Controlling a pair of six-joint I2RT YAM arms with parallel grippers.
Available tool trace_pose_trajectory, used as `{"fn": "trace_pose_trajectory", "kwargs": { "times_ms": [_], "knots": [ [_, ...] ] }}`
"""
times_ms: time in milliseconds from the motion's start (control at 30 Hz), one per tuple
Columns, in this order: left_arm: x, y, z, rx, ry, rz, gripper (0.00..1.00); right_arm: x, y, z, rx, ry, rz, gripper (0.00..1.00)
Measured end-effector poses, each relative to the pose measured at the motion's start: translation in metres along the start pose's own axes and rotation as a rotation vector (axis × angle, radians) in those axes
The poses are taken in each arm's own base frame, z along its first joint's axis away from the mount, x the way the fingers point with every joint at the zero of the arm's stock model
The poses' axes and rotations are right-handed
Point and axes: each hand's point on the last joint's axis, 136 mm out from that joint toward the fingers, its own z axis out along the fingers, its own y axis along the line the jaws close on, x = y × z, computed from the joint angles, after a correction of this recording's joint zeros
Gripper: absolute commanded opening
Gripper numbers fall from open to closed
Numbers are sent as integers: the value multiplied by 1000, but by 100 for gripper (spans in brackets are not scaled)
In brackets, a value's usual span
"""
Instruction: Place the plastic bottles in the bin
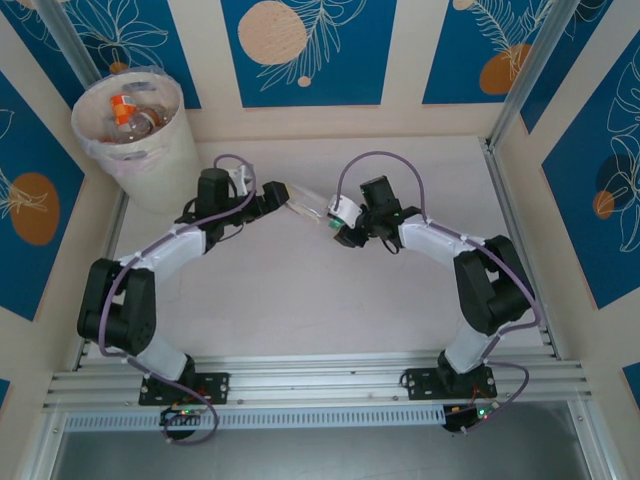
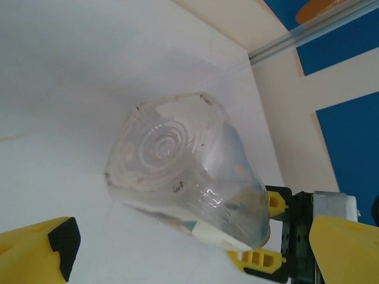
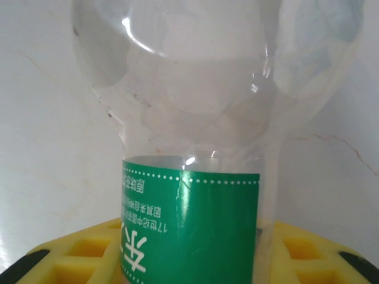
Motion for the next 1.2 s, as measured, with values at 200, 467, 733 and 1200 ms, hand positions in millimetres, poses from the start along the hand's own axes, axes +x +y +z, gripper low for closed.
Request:
{"fn": "trace_pose_trajectory", "kwargs": {
  "times_ms": [200,467,733,1200],
  "knots": [
    [2,-9,8,51,-30,-45,100,-6,25,5,-46,-43,119,2],
    [8,9,30,48,-20,-108,98,-29,53,8,-139,-118,178,6],
    [5,5,36,54,-18,-109,62,-30,63,9,-162,-112,232,25],
    [-11,-21,20,89,-80,-62,5,-40,85,-61,-194,-256,137,99]
  ]
}}
